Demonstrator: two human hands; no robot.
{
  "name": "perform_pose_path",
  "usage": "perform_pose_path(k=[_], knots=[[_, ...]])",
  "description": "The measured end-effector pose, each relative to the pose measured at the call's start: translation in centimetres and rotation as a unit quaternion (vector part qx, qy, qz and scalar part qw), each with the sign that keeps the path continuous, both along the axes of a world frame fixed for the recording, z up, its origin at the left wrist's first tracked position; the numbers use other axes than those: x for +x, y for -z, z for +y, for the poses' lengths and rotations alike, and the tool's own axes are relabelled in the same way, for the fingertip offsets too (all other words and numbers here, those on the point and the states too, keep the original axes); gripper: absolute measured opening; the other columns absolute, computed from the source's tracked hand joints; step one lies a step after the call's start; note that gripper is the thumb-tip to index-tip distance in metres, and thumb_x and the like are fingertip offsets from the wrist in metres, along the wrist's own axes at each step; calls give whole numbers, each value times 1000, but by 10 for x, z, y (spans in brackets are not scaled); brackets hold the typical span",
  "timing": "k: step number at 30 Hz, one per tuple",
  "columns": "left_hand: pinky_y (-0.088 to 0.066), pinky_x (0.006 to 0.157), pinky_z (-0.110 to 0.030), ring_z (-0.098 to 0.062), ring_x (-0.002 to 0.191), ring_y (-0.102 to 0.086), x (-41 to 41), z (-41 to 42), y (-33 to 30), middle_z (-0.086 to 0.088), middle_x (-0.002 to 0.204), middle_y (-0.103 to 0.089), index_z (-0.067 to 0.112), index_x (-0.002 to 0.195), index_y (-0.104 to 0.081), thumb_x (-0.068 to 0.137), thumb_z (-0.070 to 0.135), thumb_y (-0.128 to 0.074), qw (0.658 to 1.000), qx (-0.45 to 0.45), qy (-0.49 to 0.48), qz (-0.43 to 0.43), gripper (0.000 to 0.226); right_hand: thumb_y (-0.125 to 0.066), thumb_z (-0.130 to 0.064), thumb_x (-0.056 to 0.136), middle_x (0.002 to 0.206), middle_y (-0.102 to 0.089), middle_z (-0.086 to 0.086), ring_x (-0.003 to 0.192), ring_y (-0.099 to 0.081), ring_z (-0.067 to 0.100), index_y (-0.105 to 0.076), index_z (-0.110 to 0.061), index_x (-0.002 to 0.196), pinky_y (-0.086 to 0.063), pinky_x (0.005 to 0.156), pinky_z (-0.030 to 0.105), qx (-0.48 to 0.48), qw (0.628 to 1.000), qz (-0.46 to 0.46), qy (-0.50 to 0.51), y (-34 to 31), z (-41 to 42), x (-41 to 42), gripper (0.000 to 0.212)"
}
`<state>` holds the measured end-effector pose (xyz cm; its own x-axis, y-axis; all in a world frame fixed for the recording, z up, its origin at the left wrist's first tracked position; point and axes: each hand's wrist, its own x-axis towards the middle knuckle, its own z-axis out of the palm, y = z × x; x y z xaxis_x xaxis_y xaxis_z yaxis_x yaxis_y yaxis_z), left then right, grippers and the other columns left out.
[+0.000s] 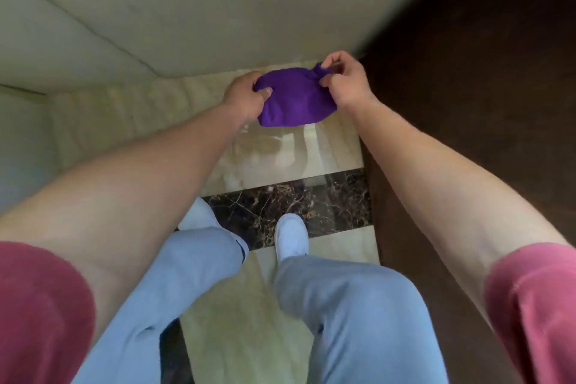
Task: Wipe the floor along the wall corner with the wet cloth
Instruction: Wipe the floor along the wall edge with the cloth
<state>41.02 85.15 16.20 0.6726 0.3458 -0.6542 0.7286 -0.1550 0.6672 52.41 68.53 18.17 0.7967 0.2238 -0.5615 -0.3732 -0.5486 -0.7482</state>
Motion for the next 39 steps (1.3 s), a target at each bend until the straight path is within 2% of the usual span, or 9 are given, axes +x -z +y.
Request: perform_pose_path(k=[8, 13, 18, 20, 23, 27, 30, 33, 39], knots=[[-53, 92, -41, -36, 104, -68, 17, 10, 191, -19, 109, -72, 4, 113, -68, 95, 20, -62, 999, 31, 20, -29, 25, -52, 8, 74, 80, -57, -15, 79, -56, 10, -51, -25, 85, -43, 69, 11, -67, 988, -134, -40, 199, 7, 14, 36], [-50, 89, -33, -29, 101, -67, 32, 27, 230, -11, 107, -74, 12, 115, -71, 92, 30, -65, 989, 129, 6, -67, 29, -58, 1, 78, 100, -64, 4, 95, -62, 25, -57, -12, 100, -50, 86, 33, -101, 968, -218, -68, 233, 28, 30, 26], [-46, 99, -42, -35, 115, -60, -1, 58, 232, -14, 127, -63, 12, 122, -64, 91, 32, -65, 952, 284, 24, -110, 37, -61, -27, 78, 111, -57, 10, 106, -55, 31, -59, -17, 109, -42, 90, 41, -204, 875, -408, -162, 217, 39, -8, 32], [-44, 103, -48, -39, 125, -52, -26, 69, 235, -16, 146, -47, 13, 132, -58, 88, 30, -66, 928, 350, 77, -99, 47, -60, -40, 83, 127, -56, 10, 122, -50, 32, -61, -24, 122, -39, 103, 46, -196, 851, -379, -307, 223, 44, -34, 43], [-27, 116, -55, -38, 147, -33, -63, 82, 245, -17, 163, -29, 18, 144, -49, 88, 42, -67, 892, 412, 186, -31, 64, -52, -52, 92, 162, -27, 14, 150, -20, 41, -42, -33, 147, -17, 121, 57, -255, 817, -278, -437, 239, 49, -44, 59], [-14, 121, -61, -35, 156, -11, -89, 88, 257, -12, 170, -6, 25, 155, -34, 93, 61, -49, 867, 397, 301, 28, 73, -54, -47, 89, 164, -20, 20, 149, -18, 46, -38, -31, 148, -21, 120, 56, -304, 826, -252, -403, 253, 27, -7, 63], [-12, 119, -67, -37, 157, -2, -94, 88, 246, -12, 170, 3, 26, 157, -27, 92, 58, -54, 876, 383, 283, 71, 77, -57, -49, 89, 160, -27, 22, 147, -25, 42, -41, -27, 146, -27, 118, 52, -342, 850, -237, -322, 244, -18, 37, 63], [-11, 116, -72, -37, 157, 7, -107, 92, 238, -11, 169, 12, 30, 159, -16, 90, 59, -56, 877, 375, 274, 120, 85, -59, -52, 90, 167, -12, 16, 154, -11, 36, -26, -32, 156, -21, 122, 47, -361, 849, -214, -322, 241, -51, 58, 76], [-14, 117, -70, -34, 157, 6, -167, 119, 236, -5, 169, 16, 41, 159, -7, 87, 65, -56, 895, 323, 225, 209, 90, -56, -62, 85, 167, -8, 20, 154, -4, 40, -28, -31, 156, -7, 124, 50, -340, 889, -196, -236, 264, 20, 20, 82]])
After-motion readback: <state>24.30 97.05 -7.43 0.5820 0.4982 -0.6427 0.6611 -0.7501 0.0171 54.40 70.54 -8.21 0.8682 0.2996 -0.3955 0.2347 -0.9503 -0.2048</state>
